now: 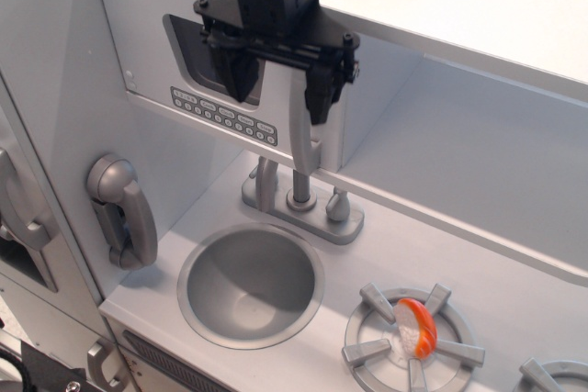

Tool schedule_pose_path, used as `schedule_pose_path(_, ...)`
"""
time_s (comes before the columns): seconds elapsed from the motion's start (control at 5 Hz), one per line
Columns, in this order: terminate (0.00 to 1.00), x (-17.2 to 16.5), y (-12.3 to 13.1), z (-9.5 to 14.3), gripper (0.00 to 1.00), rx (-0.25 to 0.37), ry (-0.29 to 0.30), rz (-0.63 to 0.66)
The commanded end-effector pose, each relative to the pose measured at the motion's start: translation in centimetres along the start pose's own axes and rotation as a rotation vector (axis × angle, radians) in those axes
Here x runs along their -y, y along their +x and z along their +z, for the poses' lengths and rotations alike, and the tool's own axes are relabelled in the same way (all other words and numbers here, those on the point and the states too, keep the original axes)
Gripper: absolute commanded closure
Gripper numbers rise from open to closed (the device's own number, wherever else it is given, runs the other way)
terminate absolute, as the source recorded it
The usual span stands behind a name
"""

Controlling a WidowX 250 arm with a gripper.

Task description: Open microwave

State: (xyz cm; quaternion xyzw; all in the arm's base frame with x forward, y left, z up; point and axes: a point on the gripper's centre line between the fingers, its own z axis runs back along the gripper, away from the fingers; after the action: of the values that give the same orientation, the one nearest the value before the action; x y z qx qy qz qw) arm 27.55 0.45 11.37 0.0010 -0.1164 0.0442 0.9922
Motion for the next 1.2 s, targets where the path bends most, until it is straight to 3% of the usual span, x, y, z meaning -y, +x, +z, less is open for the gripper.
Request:
schedule_pose_path(0.0,0.0,1.0,2.3,0.9,0.0,0.087,0.004,-0.007)
schedule_pose_path(0.2,0.0,1.2,3.2,0.3,0.0,0.13,0.026,0.0)
schedule_pose_path(0.4,0.0,1.5,3.5,-0.2,1.0,0.149,0.024,-0.009)
schedule_pose_path(1.0,0.0,1.3,2.2,0.4,1.0,0.158,-0.013,-0.041)
